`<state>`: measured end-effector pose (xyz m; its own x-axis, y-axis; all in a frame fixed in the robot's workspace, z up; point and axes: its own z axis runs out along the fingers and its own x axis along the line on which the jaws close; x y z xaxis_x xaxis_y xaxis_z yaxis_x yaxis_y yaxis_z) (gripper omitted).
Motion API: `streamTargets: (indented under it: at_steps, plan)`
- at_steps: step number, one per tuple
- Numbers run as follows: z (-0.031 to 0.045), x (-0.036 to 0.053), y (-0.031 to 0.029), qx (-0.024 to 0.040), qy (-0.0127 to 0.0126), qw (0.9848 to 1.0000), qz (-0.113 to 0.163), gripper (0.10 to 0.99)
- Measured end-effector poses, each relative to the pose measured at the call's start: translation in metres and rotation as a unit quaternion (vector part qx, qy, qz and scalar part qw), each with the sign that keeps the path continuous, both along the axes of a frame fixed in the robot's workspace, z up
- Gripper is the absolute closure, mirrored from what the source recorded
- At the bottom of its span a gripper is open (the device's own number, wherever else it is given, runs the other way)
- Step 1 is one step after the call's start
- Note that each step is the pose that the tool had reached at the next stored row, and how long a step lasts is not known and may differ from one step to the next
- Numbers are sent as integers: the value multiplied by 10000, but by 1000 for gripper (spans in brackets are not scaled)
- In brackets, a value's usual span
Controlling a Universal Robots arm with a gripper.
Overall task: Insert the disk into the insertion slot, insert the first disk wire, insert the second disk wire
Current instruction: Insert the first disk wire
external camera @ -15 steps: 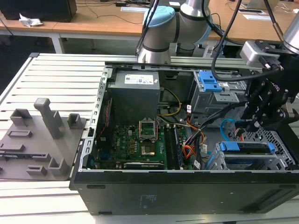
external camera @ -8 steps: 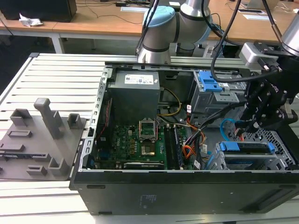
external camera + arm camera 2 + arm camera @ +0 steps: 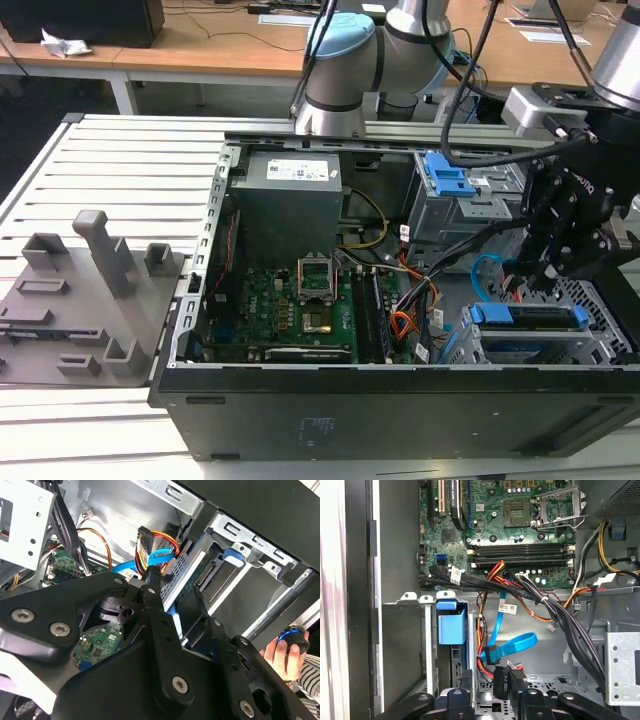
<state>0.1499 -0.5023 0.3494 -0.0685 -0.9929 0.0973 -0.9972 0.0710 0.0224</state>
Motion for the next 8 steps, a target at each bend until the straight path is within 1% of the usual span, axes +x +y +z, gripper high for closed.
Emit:
streamTargets:
  at_steps: [2, 4, 5, 6, 8]
  plan:
    - [0, 0, 0, -1, 0, 10000, 0, 678]
    - [0, 0, 0, -1, 0, 10000, 0, 808]
    - [0, 0, 0, -1, 0, 10000, 0, 808]
    - [0, 0, 0, -2, 0, 10000, 0, 902]
    - [0, 0, 0, -2, 0, 10000, 0, 902]
